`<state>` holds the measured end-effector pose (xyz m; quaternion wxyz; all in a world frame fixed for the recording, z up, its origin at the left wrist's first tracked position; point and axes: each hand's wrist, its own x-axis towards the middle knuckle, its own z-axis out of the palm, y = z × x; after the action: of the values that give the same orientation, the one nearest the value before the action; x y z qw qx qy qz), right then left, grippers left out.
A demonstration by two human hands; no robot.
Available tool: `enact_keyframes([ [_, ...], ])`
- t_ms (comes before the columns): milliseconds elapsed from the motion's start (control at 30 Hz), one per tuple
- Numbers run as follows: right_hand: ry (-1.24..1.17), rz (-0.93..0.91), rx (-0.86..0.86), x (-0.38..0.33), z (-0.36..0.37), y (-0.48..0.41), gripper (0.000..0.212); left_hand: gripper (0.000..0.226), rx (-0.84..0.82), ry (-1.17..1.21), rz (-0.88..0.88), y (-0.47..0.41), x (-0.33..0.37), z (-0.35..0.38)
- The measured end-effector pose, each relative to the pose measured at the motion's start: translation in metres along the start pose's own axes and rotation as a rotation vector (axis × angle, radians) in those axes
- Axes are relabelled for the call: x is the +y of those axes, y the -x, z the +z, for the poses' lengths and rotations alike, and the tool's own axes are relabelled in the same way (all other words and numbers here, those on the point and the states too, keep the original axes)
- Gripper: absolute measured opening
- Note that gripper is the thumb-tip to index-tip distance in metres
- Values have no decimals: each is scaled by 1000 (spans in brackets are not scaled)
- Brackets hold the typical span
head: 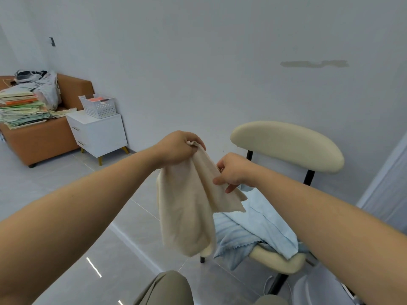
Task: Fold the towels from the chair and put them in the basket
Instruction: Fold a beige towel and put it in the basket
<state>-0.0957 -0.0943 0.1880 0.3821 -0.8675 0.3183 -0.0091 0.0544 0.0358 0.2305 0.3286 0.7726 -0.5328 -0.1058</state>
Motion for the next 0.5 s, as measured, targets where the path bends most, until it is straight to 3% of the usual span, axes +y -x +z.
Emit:
enact_keyframes([
  [100,5,2,8,1,-1,0,13,7,7,-30,-10,-2,-3,-5],
  [200,28,-4,26,2,-1,1,11,34,-48,-270,10,0,-5,-6],
  [267,65,-11,27,2,-1,1,13,30,16,-376,38,0,-4,-3],
  [500,205,-6,27,6,-2,5,9,14,135,-102,-34,-4,-13,-9],
])
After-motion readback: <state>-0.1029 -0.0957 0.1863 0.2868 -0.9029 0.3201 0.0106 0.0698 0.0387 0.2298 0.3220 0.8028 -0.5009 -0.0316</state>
